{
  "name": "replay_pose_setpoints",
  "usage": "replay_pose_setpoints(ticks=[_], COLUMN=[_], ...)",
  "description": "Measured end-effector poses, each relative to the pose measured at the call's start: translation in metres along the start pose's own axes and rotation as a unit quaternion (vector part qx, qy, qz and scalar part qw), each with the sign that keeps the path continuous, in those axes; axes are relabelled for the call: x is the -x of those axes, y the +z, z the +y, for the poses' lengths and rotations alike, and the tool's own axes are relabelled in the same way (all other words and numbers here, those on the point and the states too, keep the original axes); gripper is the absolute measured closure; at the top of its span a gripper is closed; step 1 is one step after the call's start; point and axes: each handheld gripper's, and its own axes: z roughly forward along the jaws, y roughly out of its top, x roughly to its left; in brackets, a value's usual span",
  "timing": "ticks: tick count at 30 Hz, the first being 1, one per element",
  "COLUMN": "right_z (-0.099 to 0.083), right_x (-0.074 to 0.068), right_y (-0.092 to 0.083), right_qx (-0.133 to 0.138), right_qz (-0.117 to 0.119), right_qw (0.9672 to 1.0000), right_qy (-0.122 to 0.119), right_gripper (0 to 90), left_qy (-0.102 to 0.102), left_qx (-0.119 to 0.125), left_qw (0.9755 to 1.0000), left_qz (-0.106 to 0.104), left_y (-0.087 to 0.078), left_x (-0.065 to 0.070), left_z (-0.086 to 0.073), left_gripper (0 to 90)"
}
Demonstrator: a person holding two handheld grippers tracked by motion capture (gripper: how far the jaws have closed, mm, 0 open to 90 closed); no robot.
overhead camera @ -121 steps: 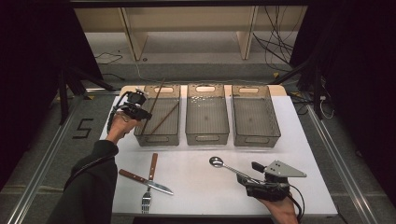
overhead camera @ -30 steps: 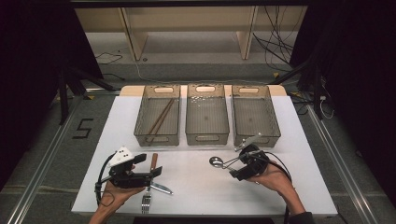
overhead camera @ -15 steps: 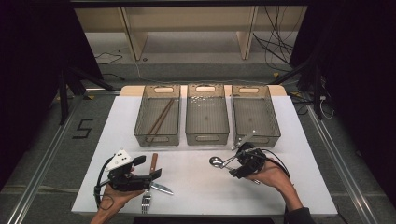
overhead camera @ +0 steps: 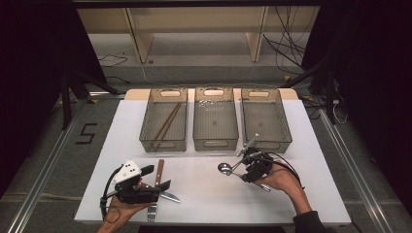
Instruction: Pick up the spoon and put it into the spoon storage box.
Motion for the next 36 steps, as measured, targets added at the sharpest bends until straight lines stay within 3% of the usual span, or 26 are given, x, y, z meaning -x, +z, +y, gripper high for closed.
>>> replay_pose_setpoints(ticks=[12,18,26,36], right_z=[0.006,0.008,0.012,0.014], right_x=[-0.001,-0.001,-0.003,-0.007], right_y=[0.012,0.013,0.014,0.014], right_qx=[-0.037,-0.045,-0.055,-0.056], right_qz=[-0.009,-0.009,-0.01,-0.017], right_qw=[0.9991,0.9988,0.9977,0.9969], right_qy=[-0.017,-0.017,-0.037,-0.052], right_gripper=[72.2,75.5,82.7,85.3], left_qy=[0.003,0.005,0.009,0.013], left_qx=[0.004,0.001,0.0,-0.001], left_qw=[1.0,1.0,1.0,0.9999], left_qz=[-0.004,-0.001,-0.001,0.0], left_y=[0.0,0.001,0.001,0.001], left_x=[0.0,0.0,0.001,0.001], left_z=[0.0,-0.001,-0.001,-0.001], left_gripper=[16.3,16.3,16.3,16.3])
